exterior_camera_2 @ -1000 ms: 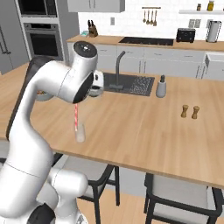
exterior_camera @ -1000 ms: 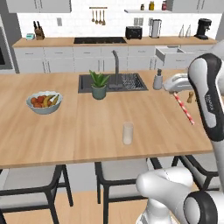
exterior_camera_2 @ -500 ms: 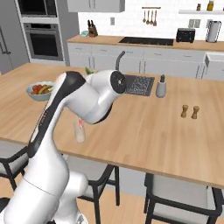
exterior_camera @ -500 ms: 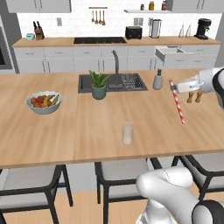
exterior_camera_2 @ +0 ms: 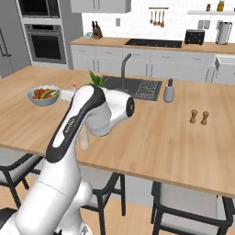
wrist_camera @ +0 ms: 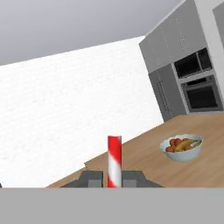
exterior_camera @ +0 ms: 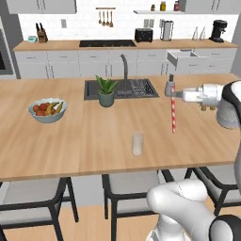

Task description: Take a straw from the drawer in front and place it inside the glass cup on the dining counter.

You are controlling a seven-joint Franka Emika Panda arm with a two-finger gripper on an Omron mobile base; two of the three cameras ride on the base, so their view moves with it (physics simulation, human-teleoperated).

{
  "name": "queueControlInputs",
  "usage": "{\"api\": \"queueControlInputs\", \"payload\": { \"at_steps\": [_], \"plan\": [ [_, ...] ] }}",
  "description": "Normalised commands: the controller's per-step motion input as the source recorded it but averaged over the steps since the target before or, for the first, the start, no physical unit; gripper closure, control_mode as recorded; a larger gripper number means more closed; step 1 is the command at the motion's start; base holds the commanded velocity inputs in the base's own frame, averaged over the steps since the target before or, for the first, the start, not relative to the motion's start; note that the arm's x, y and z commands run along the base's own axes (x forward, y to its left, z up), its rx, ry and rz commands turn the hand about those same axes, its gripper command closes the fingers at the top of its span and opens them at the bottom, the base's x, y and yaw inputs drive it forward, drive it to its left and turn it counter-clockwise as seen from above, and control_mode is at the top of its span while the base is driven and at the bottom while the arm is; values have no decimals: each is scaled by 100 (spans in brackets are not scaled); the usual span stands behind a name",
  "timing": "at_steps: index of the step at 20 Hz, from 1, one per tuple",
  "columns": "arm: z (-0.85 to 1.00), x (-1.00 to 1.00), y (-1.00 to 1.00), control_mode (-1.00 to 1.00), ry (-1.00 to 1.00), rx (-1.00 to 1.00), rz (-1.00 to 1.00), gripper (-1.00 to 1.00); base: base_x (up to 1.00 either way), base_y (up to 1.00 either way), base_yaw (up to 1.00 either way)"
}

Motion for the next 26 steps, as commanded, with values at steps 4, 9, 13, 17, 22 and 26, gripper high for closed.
{"api": "queueControlInputs", "payload": {
  "at_steps": [4,9,13,17,22,26],
  "plan": [
    [-19,53,23,-100,0,13,18,100,0,0,0],
    [-28,47,24,-100,0,1,13,100,0,0,0],
    [-27,46,0,-100,0,0,9,100,0,0,0],
    [-26,47,0,-100,0,0,8,100,0,0,0],
    [-18,44,15,-100,0,0,7,100,0,0,0],
    [-22,36,22,-100,0,0,5,100,0,0,0]
  ]
}}
